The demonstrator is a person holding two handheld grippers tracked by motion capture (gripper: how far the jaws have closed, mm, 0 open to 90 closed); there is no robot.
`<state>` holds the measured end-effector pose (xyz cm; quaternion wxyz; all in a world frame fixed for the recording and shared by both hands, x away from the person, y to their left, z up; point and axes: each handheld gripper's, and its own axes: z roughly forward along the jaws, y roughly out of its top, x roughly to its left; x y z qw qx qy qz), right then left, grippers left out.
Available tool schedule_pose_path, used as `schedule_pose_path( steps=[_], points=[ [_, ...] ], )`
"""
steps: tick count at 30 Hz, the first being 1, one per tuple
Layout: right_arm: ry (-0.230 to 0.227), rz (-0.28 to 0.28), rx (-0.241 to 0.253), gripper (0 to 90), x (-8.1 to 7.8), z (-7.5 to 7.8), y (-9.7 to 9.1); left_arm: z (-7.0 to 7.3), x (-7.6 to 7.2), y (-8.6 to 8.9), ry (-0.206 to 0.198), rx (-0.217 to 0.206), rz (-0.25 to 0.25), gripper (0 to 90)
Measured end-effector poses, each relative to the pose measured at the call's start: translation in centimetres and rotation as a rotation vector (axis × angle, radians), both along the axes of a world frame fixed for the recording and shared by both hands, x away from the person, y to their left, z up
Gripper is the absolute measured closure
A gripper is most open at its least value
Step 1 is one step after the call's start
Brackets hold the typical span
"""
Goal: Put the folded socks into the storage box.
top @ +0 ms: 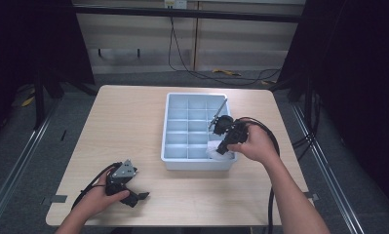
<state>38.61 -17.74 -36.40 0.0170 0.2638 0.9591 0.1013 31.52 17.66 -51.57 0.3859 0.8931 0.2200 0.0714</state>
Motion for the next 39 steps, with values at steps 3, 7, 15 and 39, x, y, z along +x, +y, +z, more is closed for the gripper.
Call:
schedule_pose_path(
  steps=[3, 7, 15, 39],
  points=[
    [0.004, -0.007, 0.003, 79.9, 0.2, -0.4, -0.2, 0.0, 0.0, 0.0, 0.000, -0.002, 0.000, 0.0],
    [0.010, -0.012, 0.003, 79.9, 0.2, -0.6, -0.2, 0.0, 0.0, 0.0, 0.000, -0.002, -0.001, 0.0],
    [0.021, -0.012, 0.002, 79.3, 0.5, -1.3, -0.4, 0.0, 0.0, 0.0, 0.000, -0.002, 0.000, 0.0],
    [0.009, -0.007, 0.021, 70.3, 0.0, 1.1, -0.6, 0.0, 0.0, 0.0, 0.000, -0.003, 0.000, 0.0]
  ],
)
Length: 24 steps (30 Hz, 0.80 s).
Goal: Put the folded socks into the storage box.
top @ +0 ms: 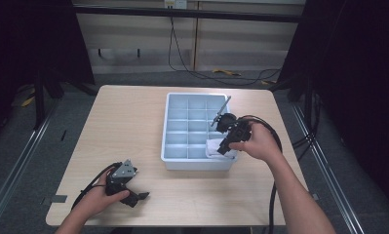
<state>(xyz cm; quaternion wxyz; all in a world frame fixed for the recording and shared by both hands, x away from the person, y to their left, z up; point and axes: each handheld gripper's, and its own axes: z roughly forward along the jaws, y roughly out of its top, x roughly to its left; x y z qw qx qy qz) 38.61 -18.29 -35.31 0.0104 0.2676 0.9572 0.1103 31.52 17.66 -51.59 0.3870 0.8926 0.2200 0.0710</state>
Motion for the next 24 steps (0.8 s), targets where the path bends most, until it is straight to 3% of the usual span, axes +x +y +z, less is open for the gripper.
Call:
schedule_pose_path(
  steps=[12, 24],
  points=[
    [-0.001, -0.030, -0.009, 77.5, 1.0, 1.8, -0.2, 0.0, 0.0, 0.0, 0.001, 0.001, 0.000, 0.0],
    [0.000, -0.026, -0.048, 86.3, 2.0, 1.4, 0.3, 0.0, 0.0, 0.0, 0.001, 0.000, 0.000, 0.0]
  ],
)
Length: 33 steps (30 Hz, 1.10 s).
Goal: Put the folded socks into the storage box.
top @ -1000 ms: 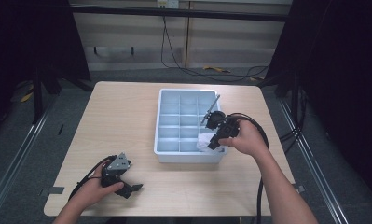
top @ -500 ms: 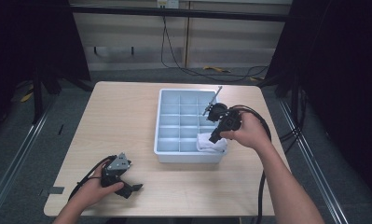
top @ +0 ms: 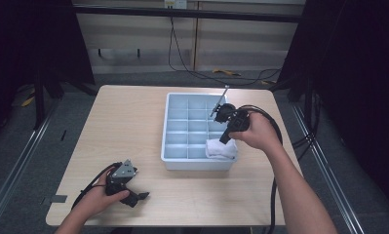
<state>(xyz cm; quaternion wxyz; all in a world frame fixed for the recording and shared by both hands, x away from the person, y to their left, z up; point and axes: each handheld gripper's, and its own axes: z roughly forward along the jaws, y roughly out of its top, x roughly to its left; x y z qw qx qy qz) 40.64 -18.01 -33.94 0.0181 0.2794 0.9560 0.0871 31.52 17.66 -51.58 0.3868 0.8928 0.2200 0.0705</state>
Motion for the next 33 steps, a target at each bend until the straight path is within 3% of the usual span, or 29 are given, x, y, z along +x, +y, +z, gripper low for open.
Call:
schedule_pose_path(
  steps=[19, 33],
  points=[
    [-0.021, -0.046, -0.001, 86.1, 2.1, -1.9, -0.1, 0.0, 0.0, 0.0, 0.000, 0.000, 0.000, 0.0],
    [0.030, -0.018, -0.033, 85.7, 1.8, -4.2, 0.4, 0.0, 0.0, 0.0, -0.001, 0.001, 0.000, 0.0]
  ],
)
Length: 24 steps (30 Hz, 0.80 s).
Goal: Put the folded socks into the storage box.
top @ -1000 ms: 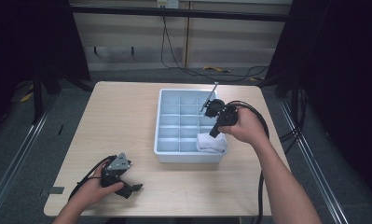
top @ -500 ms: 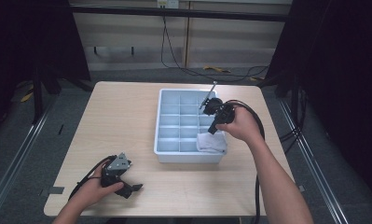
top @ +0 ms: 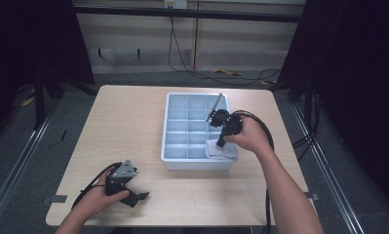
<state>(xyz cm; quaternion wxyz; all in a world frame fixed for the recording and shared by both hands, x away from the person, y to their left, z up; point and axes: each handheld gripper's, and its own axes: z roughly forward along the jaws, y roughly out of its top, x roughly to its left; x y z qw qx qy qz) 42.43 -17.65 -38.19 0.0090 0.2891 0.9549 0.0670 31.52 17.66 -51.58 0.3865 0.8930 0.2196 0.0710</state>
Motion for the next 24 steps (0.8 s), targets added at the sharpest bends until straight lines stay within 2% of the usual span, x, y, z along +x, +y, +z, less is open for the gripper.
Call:
schedule_pose_path(
  steps=[6, 7, 14, 17, 24],
  points=[
    [0.023, -0.002, 0.014, 87.0, -0.3, -1.0, -0.4, 0.0, 0.0, 0.0, 0.000, 0.002, 0.000, 0.0],
    [0.022, -0.003, 0.030, 87.5, -0.4, -1.2, -0.6, 0.0, 0.0, 0.0, 0.000, 0.002, 0.000, 0.0],
    [0.051, 0.003, 0.027, 89.9, -0.8, -1.9, -0.6, 0.0, 0.0, 0.0, 0.000, 0.002, 0.001, 0.0],
    [0.043, 0.006, 0.035, 89.9, -1.0, -2.1, -0.7, 0.0, 0.0, 0.0, 0.000, 0.002, 0.001, 0.0],
    [0.056, 0.010, 0.031, 90.0, -1.2, -2.7, -0.8, 0.0, 0.0, 0.0, 0.002, 0.000, 0.002, 0.0]
  ],
)
